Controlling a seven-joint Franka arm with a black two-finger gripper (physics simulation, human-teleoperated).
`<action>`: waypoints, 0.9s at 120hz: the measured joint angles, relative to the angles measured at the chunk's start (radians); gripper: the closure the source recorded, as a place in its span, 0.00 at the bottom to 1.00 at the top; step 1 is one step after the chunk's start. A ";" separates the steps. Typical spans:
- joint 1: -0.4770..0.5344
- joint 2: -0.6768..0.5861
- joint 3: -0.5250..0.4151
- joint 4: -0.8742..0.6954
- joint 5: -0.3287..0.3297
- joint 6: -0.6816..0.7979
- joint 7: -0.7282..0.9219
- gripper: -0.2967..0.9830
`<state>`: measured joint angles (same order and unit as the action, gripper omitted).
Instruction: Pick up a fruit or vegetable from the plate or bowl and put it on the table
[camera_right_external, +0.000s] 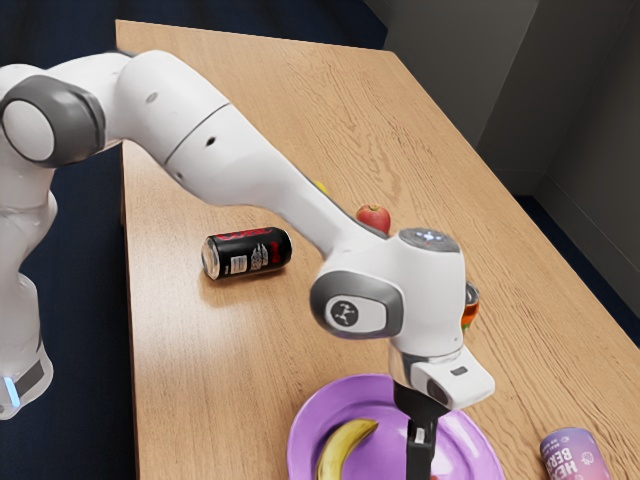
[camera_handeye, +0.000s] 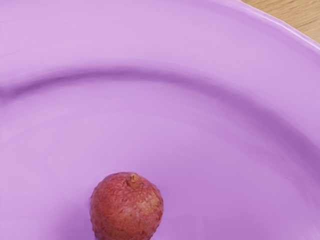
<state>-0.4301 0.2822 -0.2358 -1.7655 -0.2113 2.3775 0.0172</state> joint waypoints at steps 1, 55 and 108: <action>0.000 0.001 0.000 0.000 0.000 0.000 0.000 0.23; 0.027 0.046 -0.031 0.036 0.007 0.000 0.017 0.23; 0.058 0.083 -0.055 0.058 0.010 0.000 0.029 0.23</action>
<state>-0.3719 0.3648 -0.2903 -1.7074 -0.2014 2.3775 0.0457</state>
